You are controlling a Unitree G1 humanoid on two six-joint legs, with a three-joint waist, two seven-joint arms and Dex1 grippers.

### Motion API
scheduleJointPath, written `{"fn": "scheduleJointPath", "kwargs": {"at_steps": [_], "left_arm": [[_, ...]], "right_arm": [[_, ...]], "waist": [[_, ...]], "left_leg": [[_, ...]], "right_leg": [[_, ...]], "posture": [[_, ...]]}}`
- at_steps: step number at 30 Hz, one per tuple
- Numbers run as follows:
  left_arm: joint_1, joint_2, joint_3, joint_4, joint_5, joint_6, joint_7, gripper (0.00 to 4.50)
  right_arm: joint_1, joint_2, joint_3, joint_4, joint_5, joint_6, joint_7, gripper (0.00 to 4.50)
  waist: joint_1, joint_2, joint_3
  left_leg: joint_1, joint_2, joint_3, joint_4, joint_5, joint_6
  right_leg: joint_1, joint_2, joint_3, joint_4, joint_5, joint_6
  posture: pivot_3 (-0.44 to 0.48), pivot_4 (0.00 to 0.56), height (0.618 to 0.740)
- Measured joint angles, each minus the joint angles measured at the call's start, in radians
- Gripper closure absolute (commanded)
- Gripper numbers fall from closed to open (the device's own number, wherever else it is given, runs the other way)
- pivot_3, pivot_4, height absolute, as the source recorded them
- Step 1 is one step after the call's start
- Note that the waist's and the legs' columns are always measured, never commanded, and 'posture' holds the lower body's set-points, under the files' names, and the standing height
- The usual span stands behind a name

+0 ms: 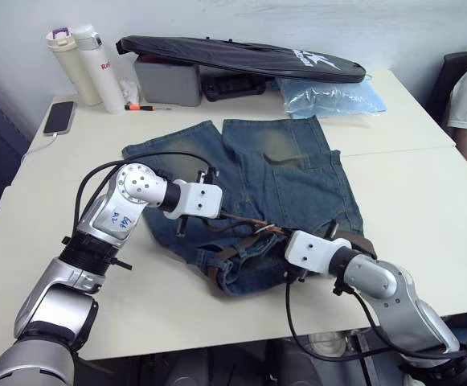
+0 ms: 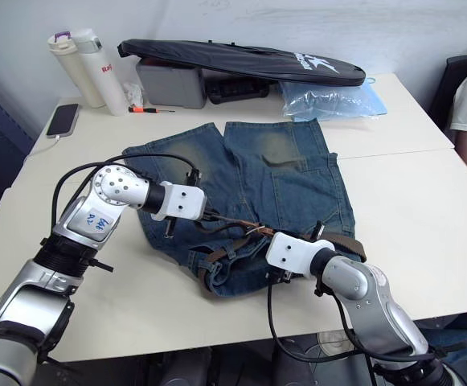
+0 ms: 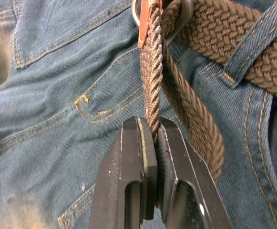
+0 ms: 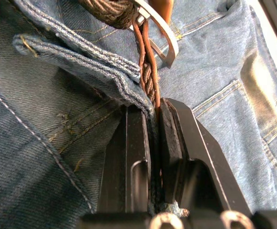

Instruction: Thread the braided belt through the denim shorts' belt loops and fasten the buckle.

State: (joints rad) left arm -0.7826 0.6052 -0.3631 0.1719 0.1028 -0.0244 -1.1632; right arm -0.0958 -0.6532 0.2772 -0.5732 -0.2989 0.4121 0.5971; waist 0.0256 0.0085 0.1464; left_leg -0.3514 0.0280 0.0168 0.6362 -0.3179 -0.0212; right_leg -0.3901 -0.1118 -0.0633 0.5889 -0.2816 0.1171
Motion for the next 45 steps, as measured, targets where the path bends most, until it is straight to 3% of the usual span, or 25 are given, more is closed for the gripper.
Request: {"fn": "scheduleJointPath", "kwargs": {"at_steps": [17,29,45], "left_arm": [[-0.153,0.017,-0.048,0.111,0.123,-0.130,-0.031,4.50],[-0.144,-0.014,-0.084,-0.005,0.177,-0.073,-0.044,4.50],[-0.143,0.002,-0.112,-0.020,0.247,-0.120,-0.034,4.50]], "right_arm": [[-0.007,0.000,0.000,-0.007,-0.037,-0.001,0.020,4.46],[-0.017,0.000,0.000,-0.007,-0.057,-0.002,0.043,4.46],[-0.028,0.000,0.000,-0.006,-0.065,-0.006,0.048,4.46]], "waist": [[0.000,0.000,0.000],[-0.001,0.000,0.000],[0.000,0.000,0.000]], "left_leg": [[0.000,0.000,0.000,0.000,0.000,0.001],[0.000,0.000,0.000,0.000,0.000,0.001],[0.000,0.000,0.000,0.001,0.000,0.002]], "right_leg": [[0.000,0.000,0.000,0.000,0.000,0.000],[0.000,0.000,0.000,0.000,0.000,0.000],[0.000,0.000,0.000,0.000,0.000,0.000]], "posture": [[0.000,0.150,0.740],[0.000,0.150,0.740],[0.000,0.150,0.740]]}}
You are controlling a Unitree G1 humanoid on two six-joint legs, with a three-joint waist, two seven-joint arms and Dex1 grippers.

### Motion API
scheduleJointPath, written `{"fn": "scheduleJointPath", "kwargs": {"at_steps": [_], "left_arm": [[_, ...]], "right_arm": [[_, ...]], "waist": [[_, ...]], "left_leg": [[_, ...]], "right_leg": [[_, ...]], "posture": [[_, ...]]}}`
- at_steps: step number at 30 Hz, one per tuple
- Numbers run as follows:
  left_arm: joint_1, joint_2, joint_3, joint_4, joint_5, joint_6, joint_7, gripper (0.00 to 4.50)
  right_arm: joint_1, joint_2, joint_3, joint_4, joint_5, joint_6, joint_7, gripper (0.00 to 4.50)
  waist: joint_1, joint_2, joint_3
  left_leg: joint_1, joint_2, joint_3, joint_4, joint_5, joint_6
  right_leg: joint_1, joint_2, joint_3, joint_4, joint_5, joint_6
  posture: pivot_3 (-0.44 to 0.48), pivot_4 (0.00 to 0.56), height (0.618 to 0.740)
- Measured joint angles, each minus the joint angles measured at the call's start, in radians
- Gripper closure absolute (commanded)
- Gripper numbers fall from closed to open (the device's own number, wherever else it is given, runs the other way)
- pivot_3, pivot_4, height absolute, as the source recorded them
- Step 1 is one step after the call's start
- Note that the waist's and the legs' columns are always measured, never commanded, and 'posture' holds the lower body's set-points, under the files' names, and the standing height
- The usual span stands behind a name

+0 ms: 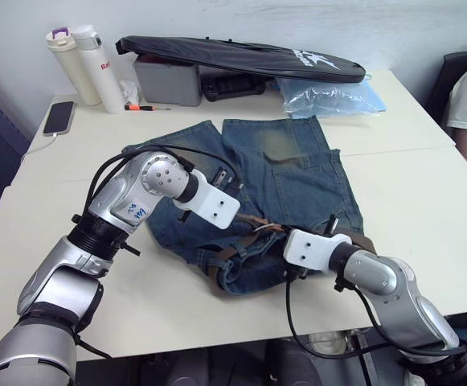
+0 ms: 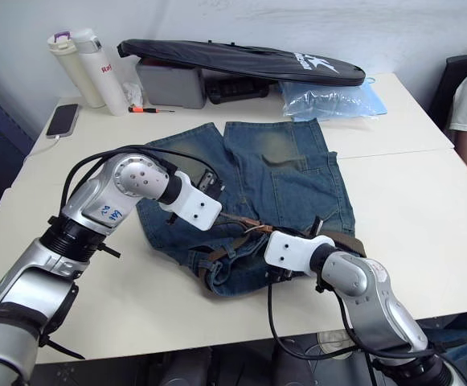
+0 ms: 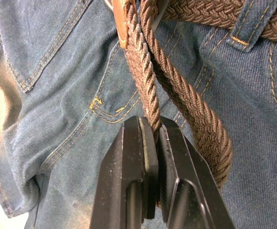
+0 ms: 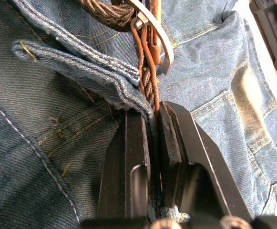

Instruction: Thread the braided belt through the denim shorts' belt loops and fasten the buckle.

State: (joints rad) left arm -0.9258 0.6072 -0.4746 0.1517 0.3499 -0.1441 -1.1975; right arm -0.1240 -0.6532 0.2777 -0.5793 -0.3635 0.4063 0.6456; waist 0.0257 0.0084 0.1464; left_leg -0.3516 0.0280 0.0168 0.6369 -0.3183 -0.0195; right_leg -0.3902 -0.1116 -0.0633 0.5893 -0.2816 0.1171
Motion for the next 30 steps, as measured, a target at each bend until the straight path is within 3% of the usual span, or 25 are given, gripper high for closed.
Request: {"fn": "scheduleJointPath", "kwargs": {"at_steps": [8,20,30], "left_arm": [[0.097,-0.069,0.001,-0.132,-0.006,0.201,-0.004,4.50],[0.121,-0.174,0.002,-0.210,-0.002,0.516,0.020,4.50],[0.084,-0.268,-0.004,-0.155,-0.003,0.571,0.093,4.50]], "right_arm": [[-0.001,0.000,0.000,0.001,-0.006,-0.005,0.000,4.46],[-0.002,0.006,0.000,0.012,-0.012,-0.010,0.009,4.46],[-0.004,0.012,-0.003,0.014,-0.012,-0.014,0.018,4.46]], "waist": [[-0.001,0.000,0.000],[0.000,0.000,0.000],[0.000,0.000,0.000]], "left_leg": [[0.000,0.000,0.000,0.000,0.000,0.000],[0.000,0.000,0.000,0.001,0.000,0.001],[0.000,0.000,0.000,0.002,0.000,0.002]], "right_leg": [[0.000,0.000,0.000,0.001,0.000,0.000],[0.000,0.000,0.001,0.001,0.000,0.000],[0.000,0.000,0.001,0.001,0.000,0.000]], "posture": [[0.000,0.150,0.740],[0.000,0.150,0.740],[0.000,0.150,0.740]]}}
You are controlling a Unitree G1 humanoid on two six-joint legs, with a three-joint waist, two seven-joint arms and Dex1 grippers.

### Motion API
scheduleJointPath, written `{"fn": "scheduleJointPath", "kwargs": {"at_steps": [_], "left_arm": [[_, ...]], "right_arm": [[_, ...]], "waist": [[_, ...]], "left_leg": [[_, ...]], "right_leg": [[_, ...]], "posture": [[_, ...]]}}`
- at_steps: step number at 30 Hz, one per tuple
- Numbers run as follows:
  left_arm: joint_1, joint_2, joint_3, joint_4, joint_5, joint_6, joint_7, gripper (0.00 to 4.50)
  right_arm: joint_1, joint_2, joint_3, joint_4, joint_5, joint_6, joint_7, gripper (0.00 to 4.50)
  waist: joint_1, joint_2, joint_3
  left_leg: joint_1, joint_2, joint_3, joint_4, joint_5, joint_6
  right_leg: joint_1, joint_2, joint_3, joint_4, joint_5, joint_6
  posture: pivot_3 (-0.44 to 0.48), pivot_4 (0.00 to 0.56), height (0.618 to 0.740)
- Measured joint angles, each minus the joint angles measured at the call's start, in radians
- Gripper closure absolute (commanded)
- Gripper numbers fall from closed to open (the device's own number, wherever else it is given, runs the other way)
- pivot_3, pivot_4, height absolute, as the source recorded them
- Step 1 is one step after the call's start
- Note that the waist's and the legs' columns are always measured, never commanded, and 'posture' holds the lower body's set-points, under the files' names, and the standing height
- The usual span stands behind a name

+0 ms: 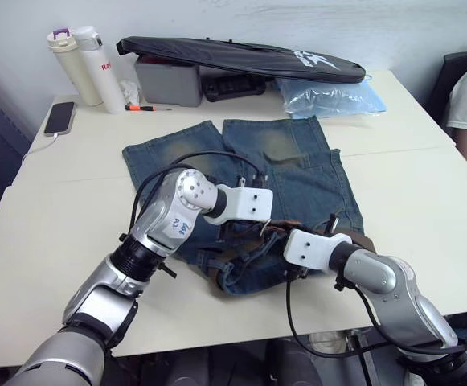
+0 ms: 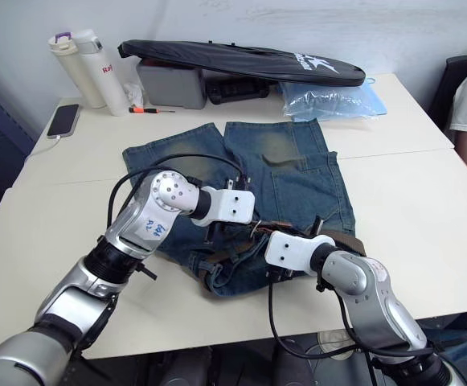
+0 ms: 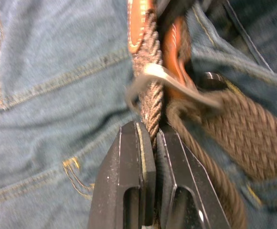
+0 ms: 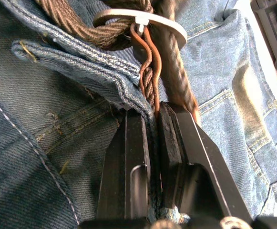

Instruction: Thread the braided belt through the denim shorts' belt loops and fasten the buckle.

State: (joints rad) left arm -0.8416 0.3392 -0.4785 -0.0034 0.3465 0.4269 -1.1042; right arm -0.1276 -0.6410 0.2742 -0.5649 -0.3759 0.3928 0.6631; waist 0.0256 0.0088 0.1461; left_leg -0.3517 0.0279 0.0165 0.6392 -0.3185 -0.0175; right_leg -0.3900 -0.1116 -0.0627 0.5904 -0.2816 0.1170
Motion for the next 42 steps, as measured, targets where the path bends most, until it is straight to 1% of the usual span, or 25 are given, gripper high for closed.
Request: {"fn": "scheduleJointPath", "kwargs": {"at_steps": [2,3,4,5,8,9,11,13,16,19,21,23,24,25,27,28,29,32,34,35,36,38,40,42], "left_arm": [[0.000,-0.014,0.007,0.008,-0.007,0.024,0.007,3.63],[-0.001,-0.019,0.013,0.009,-0.014,0.038,0.009,3.42],[-0.004,-0.026,0.023,0.009,-0.029,0.055,0.009,3.05],[-0.007,-0.031,0.028,0.009,-0.035,0.064,0.008,2.57],[-0.022,-0.025,0.046,0.008,-0.056,0.108,-0.004,1.50],[-0.024,-0.023,0.050,0.007,-0.063,0.118,-0.008,1.32],[-0.031,-0.017,0.060,0.002,-0.079,0.145,-0.022,0.54],[-0.040,-0.002,0.073,-0.008,-0.102,0.184,-0.041,0.13],[-0.060,0.008,0.099,-0.032,-0.155,0.242,-0.074,0.13],[-0.110,0.065,0.135,-0.070,-0.263,0.415,-0.164,0.13],[-0.146,0.112,0.189,-0.078,-0.339,0.534,-0.198,0.13],[-0.153,0.123,0.210,-0.099,-0.377,0.584,-0.199,0.13],[-0.153,0.139,0.229,-0.116,-0.423,0.630,-0.198,0.13],[-0.153,0.145,0.231,-0.120,-0.430,0.639,-0.198,0.13],[-0.153,0.172,0.246,-0.147,-0.482,0.679,-0.186,0.00],[-0.153,0.177,0.250,-0.154,-0.498,0.690,-0.180,0.00],[-0.150,0.187,0.257,-0.168,-0.519,0.703,-0.174,0.00],[-0.143,0.226,0.267,-0.207,-0.577,0.734,-0.159,0.00],[-0.133,0.249,0.268,-0.228,-0.606,0.747,-0.149,0.00],[-0.117,0.275,0.268,-0.243,-0.623,0.748,-0.146,0.00],[-0.098,0.300,0.268,-0.265,-0.636,0.740,-0.143,0.00],[-0.058,0.331,0.268,-0.287,-0.655,0.722,-0.140,0.00],[-0.008,0.341,0.264,-0.309,-0.674,0.699,-0.133,0.00],[0.039,0.346,0.253,-0.331,-0.688,0.666,-0.131,0.51]], "right_arm": [[0.000,0.000,-0.003,0.002,0.000,0.000,0.001,4.50],[0.000,0.000,-0.004,0.002,0.000,0.000,0.002,4.50],[0.000,0.000,-0.004,0.004,0.000,0.000,0.003,4.50],[0.000,0.002,-0.003,0.004,0.000,0.000,0.004,4.50],[0.000,0.003,-0.003,0.003,0.004,-0.004,0.007,4.50],[0.000,0.003,-0.003,0.003,0.004,-0.004,0.008,4.50],[0.000,0.003,-0.003,0.003,0.007,-0.004,0.012,4.50],[0.000,0.003,-0.003,0.004,0.010,-0.004,0.016,4.50],[0.000,0.002,-0.004,0.009,0.011,-0.004,0.022,4.50],[-0.005,-0.011,-0.005,0.014,0.022,-0.004,0.039,4.50],[-0.006,-0.021,-0.008,0.016,0.031,-0.005,0.057,4.50],[-0.010,-0.030,-0.010,0.016,0.044,-0.001,0.074,4.50],[-0.013,-0.049,-0.018,0.015,0.070,0.004,0.110,4.50],[-0.013,-0.056,-0.018,0.015,0.077,0.005,0.120,4.50],[-0.014,-0.072,-0.025,0.014,0.113,0.016,0.160,3.52],[-0.016,-0.072,-0.031,0.012,0.130,0.028,0.169,3.28],[-0.023,-0.072,-0.040,0.006,0.155,0.047,0.186,2.76],[-0.052,-0.100,-0.056,-0.048,0.219,0.106,0.246,1.47],[-0.056,-0.134,-0.073,-0.082,0.253,0.139,0.281,0.72],[-0.057,-0.157,-0.093,-0.103,0.291,0.179,0.314,0.45],[-0.053,-0.182,-0.107,-0.124,0.330,0.213,0.344,0.04],[-0.044,-0.225,-0.134,-0.155,0.390,0.258,0.391,0.04],[-0.032,-0.262,-0.170,-0.176,0.449,0.287,0.430,0.04],[-0.025,-0.289,-0.228,-0.183,0.515,0.325,0.461,0.00]], "waist": [[-0.001,0.000,0.000],[-0.001,0.000,0.000],[0.000,0.000,0.000],[0.000,0.000,0.000],[-0.001,0.000,0.000],[-0.001,0.000,0.000],[-0.002,0.000,0.000],[-0.002,0.000,0.000],[-0.002,0.000,0.000],[-0.003,0.000,0.000],[-0.004,0.000,0.000],[-0.002,0.000,0.000],[-0.003,0.000,0.000],[-0.003,0.000,0.000],[-0.003,0.000,0.000],[-0.003,0.000,0.000],[-0.003,0.000,0.000],[-0.004,0.000,0.000],[-0.003,0.000,0.000],[-0.002,0.000,0.000],[-0.002,0.000,0.000],[-0.002,0.000,0.000],[-0.001,0.000,0.000],[-0.001,-0.001,0.000]], "left_leg": [[0.000,0.000,0.000,0.000,0.000,0.000],[0.000,0.000,0.000,0.000,0.000,0.000],[0.000,0.000,0.000,0.000,0.000,0.000],[0.000,0.000,0.000,0.000,0.000,0.000],[0.000,0.000,0.000,0.001,0.000,0.000],[0.000,0.000,0.000,0.001,0.000,0.000],[0.000,0.000,0.000,0.001,0.000,0.000],[0.000,0.000,0.000,0.001,0.000,0.000],[0.000,0.000,0.000,0.001,0.000,0.000],[0.000,0.000,0.000,0.001,0.000,0.000],[0.000,0.000,-0.001,0.001,0.000,0.001],[0.000,0.000,-0.001,0.001,0.000,0.001],[0.000,0.000,-0.001,0.001,0.000,0.001],[0.000,0.000,-0.001,0.001,0.000,0.001],[0.000,0.000,-0.001,0.001,0.000,0.001],[0.000,0.000,-0.001,0.001,0.000,0.001],[0.000,0.000,-0.001,0.001,0.000,0.000],[0.000,0.000,-0.001,0.001,0.000,0.000],[0.000,0.000,-0.001,0.001,0.000,0.000],[0.000,0.000,-0.001,0.001,0.000,0.000],[0.000,0.000,-0.001,0.001,0.000,0.000],[0.000,0.000,-0.001,0.001,0.000,0.001],[0.000,0.000,-0.001,0.001,0.000,0.001],[0.000,0.000,-0.001,0.002,0.000,0.001]], "right_leg": [[0.000,0.000,0.000,0.000,0.000,0.000],[0.000,0.000,0.000,0.000,0.000,0.000],[0.000,0.000,0.000,0.000,0.000,0.000],[0.000,0.000,0.000,0.000,0.000,0.000],[0.000,0.000,0.000,0.000,0.000,0.000],[0.000,0.000,0.000,0.000,0.000,0.000],[0.000,0.000,0.000,0.000,0.000,0.000],[0.000,0.000,0.000,0.000,0.000,0.000],[0.000,0.000,0.000,0.000,0.000,0.000],[0.000,0.001,0.000,0.001,0.000,-0.001],[0.000,0.001,0.000,0.001,-0.001,-0.001],[0.000,0.001,0.000,0.000,-0.001,-0.001],[0.000,0.001,0.001,0.000,-0.001,-0.001],[0.000,0.001,0.001,0.001,-0.001,-0.001],[0.000,0.001,0.001,0.001,-0.001,-0.001],[0.000,0.001,0.001,0.001,-0.001,-0.001],[0.000,0.001,0.001,0.001,-0.001,-0.001],[0.000,0.001,0.001,0.001,-0.001,-0.001],[0.000,0.001,0.001,0.001,-0.001,-0.001],[0.000,0.001,0.001,0.001,-0.001,-0.001],[0.000,0.001,0.001,0.001,-0.001,-0.001],[0.000,0.001,0.001,0.000,-0.001,-0.002],[0.000,0.000,0.001,0.000,-0.001,-0.002],[0.001,0.000,0.001,0.001,-0.001,-0.002]], "posture": [[0.000,0.150,0.740],[0.000,0.150,0.740],[0.000,0.150,0.740],[0.000,0.150,0.740],[0.000,0.150,0.740],[0.000,0.150,0.740],[0.000,0.150,0.740],[0.000,0.150,0.740],[0.000,0.150,0.740],[0.000,0.150,0.740],[0.000,0.150,0.740],[0.000,0.150,0.740],[0.000,0.150,0.740],[0.000,0.150,0.740],[0.000,0.150,0.740],[0.000,0.150,0.740],[0.000,0.150,0.740],[0.000,0.150,0.740],[0.000,0.150,0.740],[0.000,0.150,0.740],[0.000,0.150,0.740],[0.000,0.150,0.740],[0.000,0.150,0.740],[0.000,0.150,0.740]]}}
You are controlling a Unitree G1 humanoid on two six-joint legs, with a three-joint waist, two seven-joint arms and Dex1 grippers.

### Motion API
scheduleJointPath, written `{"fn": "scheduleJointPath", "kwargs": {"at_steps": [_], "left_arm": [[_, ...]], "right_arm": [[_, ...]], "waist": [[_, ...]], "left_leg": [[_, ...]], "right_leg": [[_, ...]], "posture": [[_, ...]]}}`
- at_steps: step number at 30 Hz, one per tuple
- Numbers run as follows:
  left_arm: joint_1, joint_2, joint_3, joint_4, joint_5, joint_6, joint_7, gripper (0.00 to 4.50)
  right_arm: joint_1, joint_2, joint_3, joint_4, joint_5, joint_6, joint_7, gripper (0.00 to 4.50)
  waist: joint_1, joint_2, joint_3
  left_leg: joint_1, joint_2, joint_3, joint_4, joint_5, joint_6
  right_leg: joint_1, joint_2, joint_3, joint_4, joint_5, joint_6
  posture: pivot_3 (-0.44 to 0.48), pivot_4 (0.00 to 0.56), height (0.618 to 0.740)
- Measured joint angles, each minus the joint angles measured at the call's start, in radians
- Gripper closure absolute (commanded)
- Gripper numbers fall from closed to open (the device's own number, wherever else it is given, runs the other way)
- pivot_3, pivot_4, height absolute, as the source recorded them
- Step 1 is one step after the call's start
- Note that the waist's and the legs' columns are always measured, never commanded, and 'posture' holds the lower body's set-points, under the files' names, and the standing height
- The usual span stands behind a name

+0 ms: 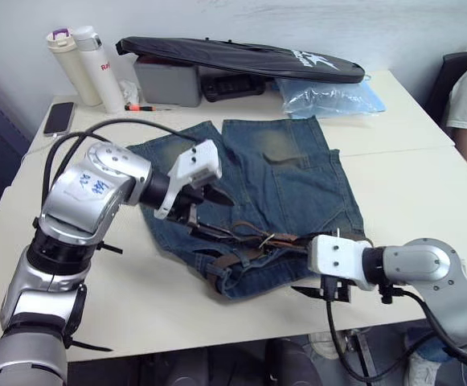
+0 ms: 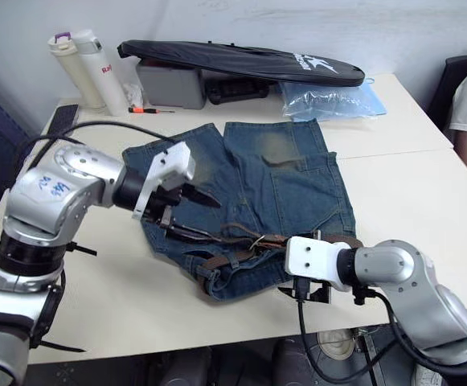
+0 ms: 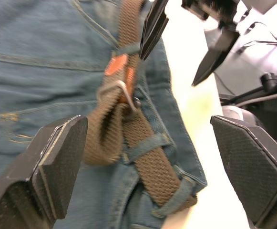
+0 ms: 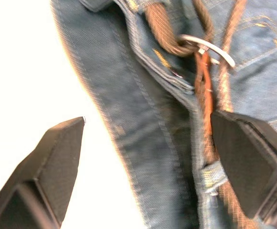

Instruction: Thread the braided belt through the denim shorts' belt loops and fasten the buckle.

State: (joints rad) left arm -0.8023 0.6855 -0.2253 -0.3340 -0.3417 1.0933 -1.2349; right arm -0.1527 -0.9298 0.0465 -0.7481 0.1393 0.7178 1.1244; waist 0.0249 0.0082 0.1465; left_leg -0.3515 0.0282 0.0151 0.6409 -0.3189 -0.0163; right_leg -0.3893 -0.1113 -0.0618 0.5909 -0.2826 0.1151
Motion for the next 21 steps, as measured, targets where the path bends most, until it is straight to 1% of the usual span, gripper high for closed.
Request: {"fn": "scheduleJointPath", "kwargs": {"at_steps": [1,3,4,5,6,7,8,9,10,11,15,21], "left_arm": [[0.020,0.005,-0.012,-0.011,-0.003,-0.019,0.001,0.54],[0.059,0.017,-0.046,-0.016,-0.003,-0.054,0.004,1.39],[0.075,0.034,-0.079,-0.016,0.010,-0.090,0.010,1.70],[0.084,0.044,-0.104,-0.015,0.024,-0.113,0.012,2.16],[0.094,0.052,-0.125,-0.014,0.037,-0.135,0.014,2.47],[0.107,0.060,-0.149,-0.010,0.055,-0.167,0.022,2.99],[0.116,0.062,-0.174,-0.003,0.074,-0.194,0.030,3.34],[0.123,0.061,-0.191,0.003,0.085,-0.215,0.038,3.91],[0.129,0.057,-0.200,0.008,0.094,-0.232,0.045,4.29],[0.132,0.051,-0.210,0.019,0.102,-0.245,0.052,4.46],[0.136,0.012,-0.236,0.058,0.123,-0.286,0.081,4.46],[0.116,-0.025,-0.240,0.108,0.127,-0.296,0.089,4.46]], "right_arm": [[0.000,-0.011,-0.032,0.001,0.033,0.026,0.012,0.00],[-0.019,-0.030,-0.097,0.002,0.088,0.070,0.021,0.00],[-0.035,-0.033,-0.124,0.002,0.117,0.094,0.018,0.00],[-0.042,-0.035,-0.142,0.002,0.133,0.110,0.013,0.00],[-0.048,-0.037,-0.150,0.002,0.148,0.124,0.008,0.00],[-0.056,-0.037,-0.160,0.001,0.173,0.147,-0.001,0.00],[-0.062,-0.037,-0.171,0.001,0.194,0.165,-0.011,0.00],[-0.068,-0.038,-0.176,-0.001,0.208,0.180,-0.021,0.00],[-0.070,-0.039,-0.178,-0.006,0.222,0.191,-0.031,0.00],[-0.072,-0.040,-0.182,-0.016,0.238,0.205,-0.040,0.00],[-0.071,-0.054,-0.215,-0.056,0.293,0.247,-0.073,0.00],[-0.038,-0.090,-0.252,-0.076,0.333,0.279,-0.116,0.00]], "waist": [[0.000,0.000,0.000],[0.000,0.000,0.000],[-0.001,0.000,0.000],[0.000,0.000,0.000],[0.000,0.000,0.000],[0.000,0.000,0.000],[0.001,0.000,0.000],[0.001,0.000,0.000],[0.002,0.000,0.000],[0.002,0.000,0.000],[0.002,0.000,0.000],[0.002,0.000,0.000]], "left_leg": [[0.000,0.000,0.000,0.000,0.000,0.000],[0.000,0.000,0.000,0.000,0.000,0.000],[0.000,0.000,0.000,0.000,0.000,0.001],[0.000,0.000,0.000,0.000,0.000,0.001],[0.000,0.000,0.000,0.000,0.000,0.001],[0.000,0.000,0.000,0.000,0.000,0.001],[0.000,0.000,0.000,0.000,0.000,0.001],[0.000,0.000,0.000,0.000,0.000,0.001],[0.000,0.000,0.000,0.000,-0.001,0.001],[0.000,0.000,0.000,0.000,-0.001,0.002],[0.000,0.000,0.000,0.001,-0.003,0.005],[0.000,0.000,0.000,0.002,-0.003,0.005]], "right_leg": [[0.000,0.000,0.000,0.000,0.000,0.000],[0.000,0.000,0.000,0.000,0.000,0.000],[0.000,0.000,0.000,0.000,0.000,-0.001],[0.000,0.000,0.000,0.000,0.000,-0.001],[0.000,0.000,0.000,0.000,0.000,-0.001],[0.000,0.000,0.000,0.000,0.000,-0.001],[0.000,0.000,0.000,0.000,0.000,-0.001],[0.000,0.000,0.000,0.000,0.000,-0.001],[0.000,0.000,0.000,0.000,0.000,-0.001],[0.000,0.000,0.000,0.000,0.000,-0.001],[0.000,0.000,0.000,0.000,0.000,-0.001],[0.000,0.000,0.000,0.000,0.000,-0.001]], "posture": [[0.000,0.150,0.740],[0.000,0.150,0.740],[0.000,0.150,0.740],[0.000,0.150,0.740],[0.000,0.150,0.740],[0.000,0.150,0.740],[0.000,0.150,0.740],[0.000,0.150,0.740],[0.000,0.150,0.740],[0.000,0.150,0.740],[0.000,0.150,0.740],[0.000,0.150,0.740]]}}
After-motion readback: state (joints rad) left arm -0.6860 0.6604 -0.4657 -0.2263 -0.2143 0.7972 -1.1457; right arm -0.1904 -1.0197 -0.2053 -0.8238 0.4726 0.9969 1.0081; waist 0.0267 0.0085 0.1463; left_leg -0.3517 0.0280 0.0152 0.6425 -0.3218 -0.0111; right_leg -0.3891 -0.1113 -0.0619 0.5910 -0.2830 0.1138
